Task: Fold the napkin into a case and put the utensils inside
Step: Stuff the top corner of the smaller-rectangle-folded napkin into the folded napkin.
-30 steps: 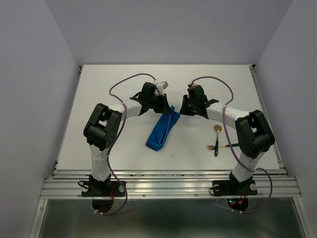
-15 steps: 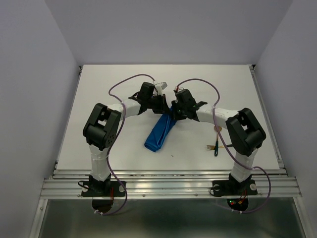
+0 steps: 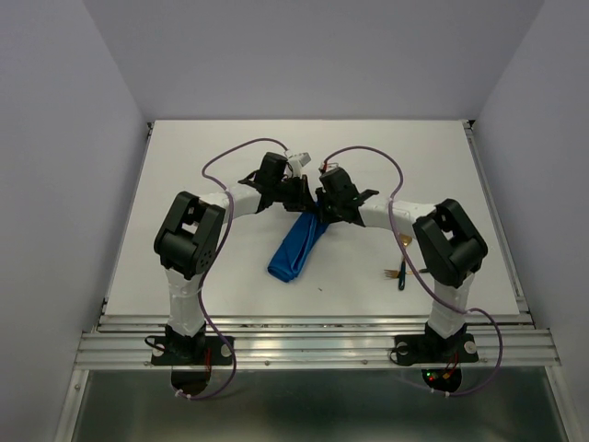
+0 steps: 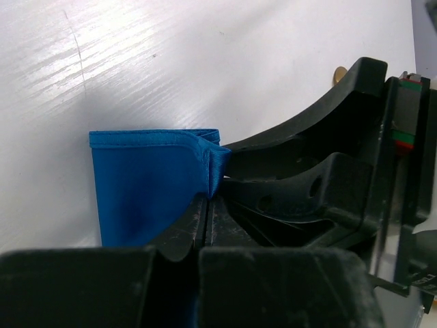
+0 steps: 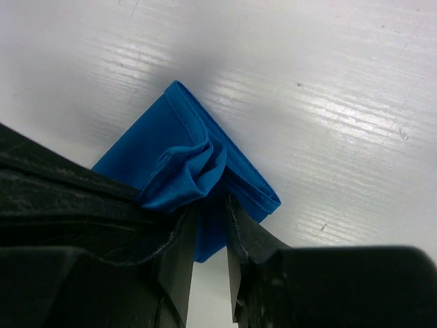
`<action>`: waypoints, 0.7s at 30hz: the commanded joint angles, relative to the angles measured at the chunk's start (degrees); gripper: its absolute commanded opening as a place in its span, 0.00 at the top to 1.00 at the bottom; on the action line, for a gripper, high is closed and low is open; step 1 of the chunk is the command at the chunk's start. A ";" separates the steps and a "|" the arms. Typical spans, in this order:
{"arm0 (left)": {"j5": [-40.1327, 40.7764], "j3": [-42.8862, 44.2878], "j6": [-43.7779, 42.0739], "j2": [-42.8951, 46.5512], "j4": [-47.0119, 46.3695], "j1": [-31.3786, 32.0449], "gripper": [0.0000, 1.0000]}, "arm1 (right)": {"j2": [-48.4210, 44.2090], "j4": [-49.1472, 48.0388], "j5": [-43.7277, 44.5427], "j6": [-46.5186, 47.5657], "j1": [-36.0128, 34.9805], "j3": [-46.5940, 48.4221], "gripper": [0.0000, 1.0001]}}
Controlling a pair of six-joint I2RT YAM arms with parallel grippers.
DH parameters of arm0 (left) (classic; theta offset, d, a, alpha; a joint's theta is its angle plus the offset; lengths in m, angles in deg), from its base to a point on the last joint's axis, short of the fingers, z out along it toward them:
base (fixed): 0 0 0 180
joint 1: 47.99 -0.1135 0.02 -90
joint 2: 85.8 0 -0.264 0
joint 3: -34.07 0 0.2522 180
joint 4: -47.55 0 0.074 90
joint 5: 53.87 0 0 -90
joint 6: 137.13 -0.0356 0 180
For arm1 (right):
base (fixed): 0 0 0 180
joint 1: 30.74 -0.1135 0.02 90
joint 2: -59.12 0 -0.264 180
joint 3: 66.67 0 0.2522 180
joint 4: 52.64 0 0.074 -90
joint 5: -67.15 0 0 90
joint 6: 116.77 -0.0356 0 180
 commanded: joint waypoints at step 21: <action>0.44 1.64 -3.39 3.37 6.76 -0.30 1.00 | 1.99 -4.80 9.82 -1.61 -2.37 1.78 0.99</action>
